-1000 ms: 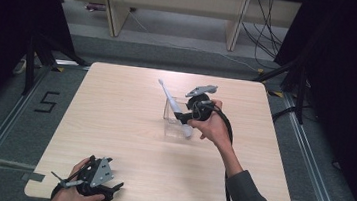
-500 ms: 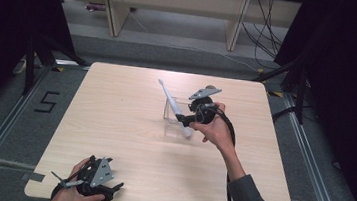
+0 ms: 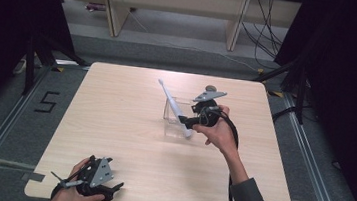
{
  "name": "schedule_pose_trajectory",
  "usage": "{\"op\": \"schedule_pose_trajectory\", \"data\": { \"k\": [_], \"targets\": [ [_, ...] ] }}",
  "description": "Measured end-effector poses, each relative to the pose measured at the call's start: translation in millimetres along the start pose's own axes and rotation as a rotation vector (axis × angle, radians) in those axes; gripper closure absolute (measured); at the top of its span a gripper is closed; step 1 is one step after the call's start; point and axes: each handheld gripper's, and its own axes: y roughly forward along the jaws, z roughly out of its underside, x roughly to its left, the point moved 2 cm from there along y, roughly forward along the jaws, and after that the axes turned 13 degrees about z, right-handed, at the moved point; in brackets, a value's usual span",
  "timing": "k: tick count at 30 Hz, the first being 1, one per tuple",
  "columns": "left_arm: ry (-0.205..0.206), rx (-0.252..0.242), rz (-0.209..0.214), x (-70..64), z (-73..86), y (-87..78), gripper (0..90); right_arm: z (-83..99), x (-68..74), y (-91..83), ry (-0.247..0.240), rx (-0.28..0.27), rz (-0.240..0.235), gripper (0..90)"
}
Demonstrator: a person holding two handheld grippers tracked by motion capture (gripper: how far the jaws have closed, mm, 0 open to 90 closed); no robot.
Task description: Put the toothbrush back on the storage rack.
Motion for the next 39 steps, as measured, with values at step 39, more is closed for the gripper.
{"op": "schedule_pose_trajectory", "data": {
  "k": [39],
  "targets": [
    [0.0, -0.012, -0.011, -0.8, -0.7, -0.2, 15.1, 22.2, -4.0, -20.3, -0.048, -0.015, 0.007, 29.8]
  ]
}}
